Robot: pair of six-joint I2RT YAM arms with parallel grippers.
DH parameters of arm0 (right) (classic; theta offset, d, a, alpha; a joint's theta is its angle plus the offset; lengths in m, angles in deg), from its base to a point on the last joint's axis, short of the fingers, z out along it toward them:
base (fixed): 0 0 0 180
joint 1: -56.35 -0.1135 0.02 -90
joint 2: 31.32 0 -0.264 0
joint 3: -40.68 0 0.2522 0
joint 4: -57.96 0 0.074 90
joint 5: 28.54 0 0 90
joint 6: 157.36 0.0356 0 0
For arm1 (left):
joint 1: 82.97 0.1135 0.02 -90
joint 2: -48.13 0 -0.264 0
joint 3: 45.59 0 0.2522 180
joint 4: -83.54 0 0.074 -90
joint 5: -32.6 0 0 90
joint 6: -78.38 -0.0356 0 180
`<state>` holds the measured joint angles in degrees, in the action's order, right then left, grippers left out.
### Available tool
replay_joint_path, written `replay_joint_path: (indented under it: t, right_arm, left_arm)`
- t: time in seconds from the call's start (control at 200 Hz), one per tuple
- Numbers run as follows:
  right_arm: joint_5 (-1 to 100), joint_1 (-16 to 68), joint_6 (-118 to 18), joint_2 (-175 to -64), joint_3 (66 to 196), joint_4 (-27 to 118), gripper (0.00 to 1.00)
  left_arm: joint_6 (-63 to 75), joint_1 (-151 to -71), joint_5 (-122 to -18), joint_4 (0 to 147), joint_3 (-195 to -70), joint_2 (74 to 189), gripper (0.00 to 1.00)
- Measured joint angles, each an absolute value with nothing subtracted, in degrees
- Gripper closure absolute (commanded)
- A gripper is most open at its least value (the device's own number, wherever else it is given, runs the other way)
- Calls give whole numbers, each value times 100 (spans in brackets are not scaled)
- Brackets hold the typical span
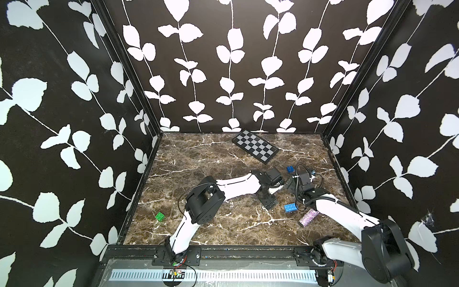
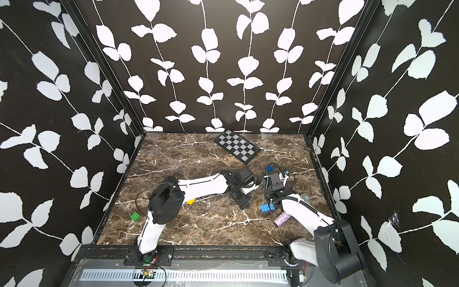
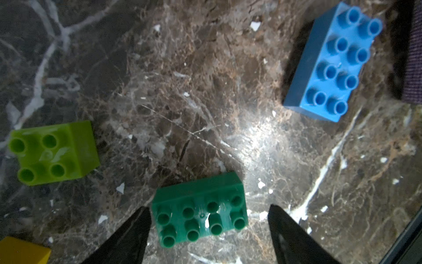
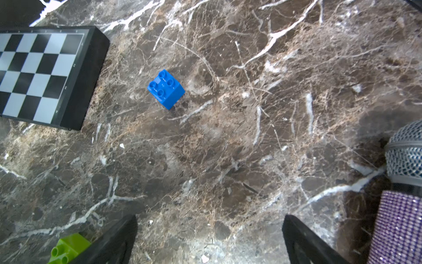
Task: Assemble the letter h with lego
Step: Pick up the lego brick from the center of the board.
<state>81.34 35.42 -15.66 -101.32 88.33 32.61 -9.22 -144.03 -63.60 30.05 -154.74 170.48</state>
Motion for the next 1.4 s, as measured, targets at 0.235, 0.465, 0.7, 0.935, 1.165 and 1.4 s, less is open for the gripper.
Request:
replay_joint_path:
  t: [0.235, 0.465, 0.7, 0.935, 1.165, 1.4]
  right_arm:
    - [8029, 3542, -1566, -10132, 8833, 3278, 1]
    - [7974, 3546, -1566, -10132, 8833, 3278, 1]
    - [7957, 3546, -1566, -10132, 8833, 3280, 0]
    - [7935, 3548, -1566, -10132, 8833, 3283, 0]
    - [7907, 3550, -1568, -10134, 8833, 3289, 1]
    - [7802, 3550, -1653, -10139, 8833, 3339, 4]
  left_arm:
    - [-885, -14403, -6193, 2889, -15501, 17113, 15]
    - [-833, -14403, -6126, 2841, -15501, 17113, 19]
    - [-791, -14403, -6145, 2833, -15547, 17233, 21]
    - [-745, -14403, -6150, 2833, -15566, 17303, 31]
    - [-697, -14403, -6154, 2826, -15627, 17325, 58]
    - [-485, -14403, -6082, 2769, -15678, 17312, 84]
